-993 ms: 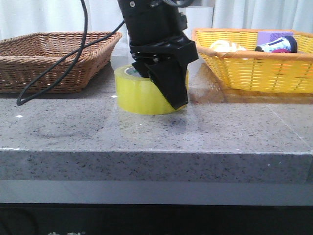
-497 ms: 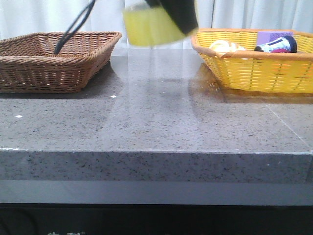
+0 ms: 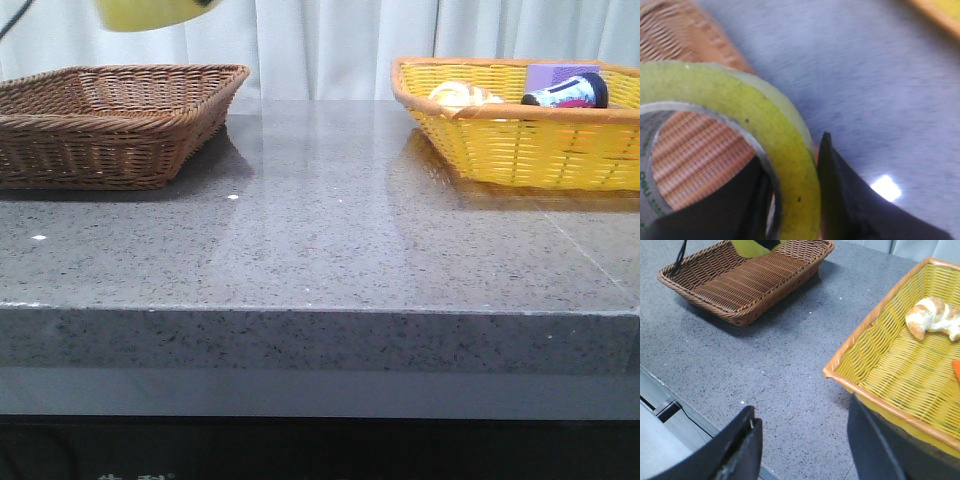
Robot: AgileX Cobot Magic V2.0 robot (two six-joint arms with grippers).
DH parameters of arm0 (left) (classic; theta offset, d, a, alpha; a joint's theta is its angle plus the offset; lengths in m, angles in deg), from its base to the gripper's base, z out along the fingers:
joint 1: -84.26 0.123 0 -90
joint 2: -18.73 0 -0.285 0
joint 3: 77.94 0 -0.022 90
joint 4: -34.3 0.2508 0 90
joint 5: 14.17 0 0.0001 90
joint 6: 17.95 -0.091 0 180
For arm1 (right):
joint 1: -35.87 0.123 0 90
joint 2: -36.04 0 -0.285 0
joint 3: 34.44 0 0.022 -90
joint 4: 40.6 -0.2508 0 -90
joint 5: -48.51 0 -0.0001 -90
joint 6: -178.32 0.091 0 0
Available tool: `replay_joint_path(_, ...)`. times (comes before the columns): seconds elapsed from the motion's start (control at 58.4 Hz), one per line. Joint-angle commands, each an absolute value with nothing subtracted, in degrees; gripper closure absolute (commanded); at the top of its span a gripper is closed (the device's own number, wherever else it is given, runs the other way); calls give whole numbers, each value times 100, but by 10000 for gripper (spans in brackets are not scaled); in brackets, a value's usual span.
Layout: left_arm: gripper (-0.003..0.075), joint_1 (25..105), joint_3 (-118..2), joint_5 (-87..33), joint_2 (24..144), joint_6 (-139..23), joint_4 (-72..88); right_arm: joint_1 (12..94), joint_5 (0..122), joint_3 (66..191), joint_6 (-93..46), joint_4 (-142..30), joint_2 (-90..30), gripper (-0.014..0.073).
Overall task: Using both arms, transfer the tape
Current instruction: 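Lift the tape roll with the left gripper over the brown basket, then lower the tape into the brown basket, open and withdraw left gripper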
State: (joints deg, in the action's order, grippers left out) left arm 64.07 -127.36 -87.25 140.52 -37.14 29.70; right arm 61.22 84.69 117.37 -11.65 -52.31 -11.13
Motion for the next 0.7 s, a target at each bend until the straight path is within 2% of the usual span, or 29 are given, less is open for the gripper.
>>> replay_joint_path(0.0,541,6638,-12932,-8755,13894,-3659,2893,6102,8049,11897,-1175,-5219,-1123,179)
replay_joint_path(0.411,533,6864,-12932,-8768,14669,-3602,2958,6102,8049,11897,-1175,-5219,-1123,179)
replay_joint_path(0.462,488,6864,-12932,-8768,14703,-3570,2958,6102,8049,11897,-1175,-5219,-1123,179)
replay_joint_path(0.617,245,6864,-12946,-8768,14700,-3528,2958,6102,8049,11897,-1175,-5219,-1123,179)
replay_joint_path(0.685,223,6864,-12946,-8768,14645,-3528,2958,6102,8049,11897,-1175,-5219,-1123,179)
